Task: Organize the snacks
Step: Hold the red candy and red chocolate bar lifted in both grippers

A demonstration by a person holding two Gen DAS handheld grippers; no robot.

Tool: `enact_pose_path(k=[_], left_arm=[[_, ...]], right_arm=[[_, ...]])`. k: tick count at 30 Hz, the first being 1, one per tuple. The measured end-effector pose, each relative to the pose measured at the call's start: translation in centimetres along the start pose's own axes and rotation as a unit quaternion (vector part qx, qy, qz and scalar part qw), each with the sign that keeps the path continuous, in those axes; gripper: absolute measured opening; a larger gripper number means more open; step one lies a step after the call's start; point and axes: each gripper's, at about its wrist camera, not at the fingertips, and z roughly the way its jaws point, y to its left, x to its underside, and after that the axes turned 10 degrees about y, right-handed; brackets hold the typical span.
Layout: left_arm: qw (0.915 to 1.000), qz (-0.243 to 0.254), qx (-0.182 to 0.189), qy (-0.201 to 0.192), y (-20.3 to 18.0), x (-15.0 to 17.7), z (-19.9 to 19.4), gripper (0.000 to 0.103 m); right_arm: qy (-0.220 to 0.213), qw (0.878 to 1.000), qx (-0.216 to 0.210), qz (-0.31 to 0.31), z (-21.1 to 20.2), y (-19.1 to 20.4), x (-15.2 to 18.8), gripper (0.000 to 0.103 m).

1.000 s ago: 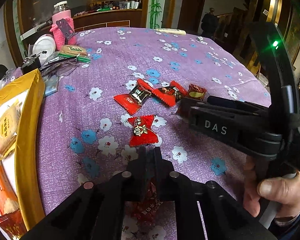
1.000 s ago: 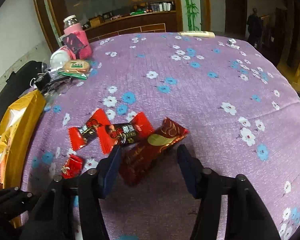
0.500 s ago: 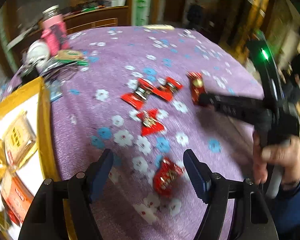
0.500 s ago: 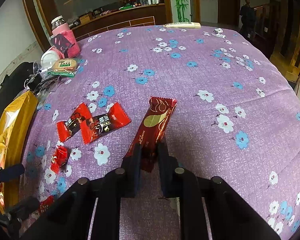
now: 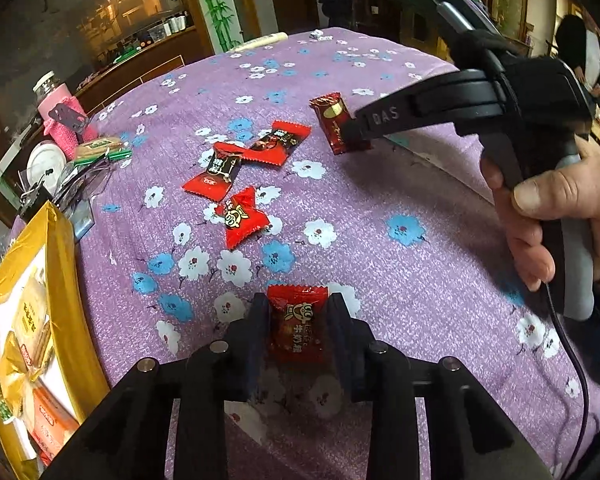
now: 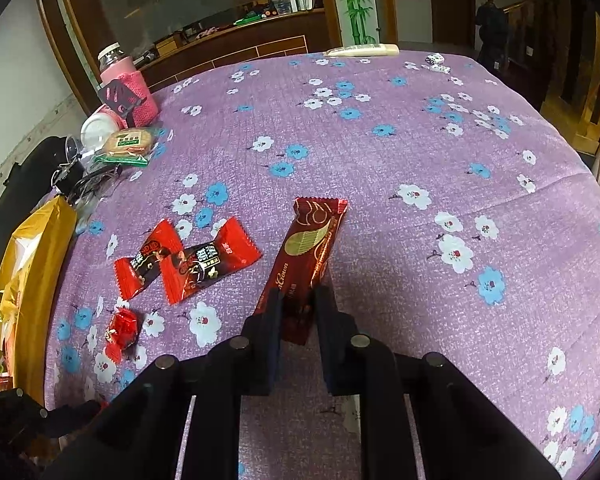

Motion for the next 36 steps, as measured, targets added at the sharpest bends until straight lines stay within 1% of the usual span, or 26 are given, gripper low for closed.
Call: enact_pose_path(k=[2,3,4,5,7,16,20,22,27,36], left_arm=[[0.9999,-0.014,-0.002,-0.007,0.1,-0.2,0.2,0.026],[0.9998,-0.018,-0.005,-0.010,0.0,-0.3,0.2,0.026],[0.9997,-0.020,-0.007,-0.013,-0.2,-0.4,0.3,0.023],[0.9996,-0.023,-0.006,-0.015,-0.3,-0.4,0.3,0.021],[0.9993,-0.034,-0.006,-0.017,-0.1,-0.5,0.4,0.021],[0.9978,-0.063,0.005,-0.021,0.8,-0.6,0.5,0.021],[0.9960,-0.085,0.016,-0.025,1.7,-0.8,0.3,0.021],[0.9945,-0.099,0.022,-0.025,2.4,-0.8,0.4,0.021],[0.9911,-0.128,0.020,-0.032,3.6,-0.8,0.3,0.021],[0.9861,-0.158,0.023,-0.044,4.7,-0.7,-0.2,0.021]], right_arm=[[0.001,1.000,-0.004,0.004,-0.1,-0.2,0.0,0.011],[0.001,1.000,-0.006,0.006,-0.1,-0.2,0.0,0.006],[0.000,1.000,-0.008,0.008,-0.1,-0.3,0.0,0.004],[-0.001,1.000,-0.009,0.008,-0.3,-0.3,0.1,0.004],[-0.002,1.000,-0.009,0.006,-0.4,-0.2,0.1,0.002],[0.003,1.000,-0.022,-0.004,-0.6,0.4,0.5,0.002],[0.002,0.999,-0.042,-0.019,-1.1,1.2,0.8,0.002],[0.001,0.999,-0.045,-0.026,-1.2,1.6,0.9,0.002],[0.009,0.996,-0.075,-0.038,-1.4,2.2,1.1,0.002],[0.013,0.993,-0.085,-0.078,-1.4,4.0,1.8,0.002]])
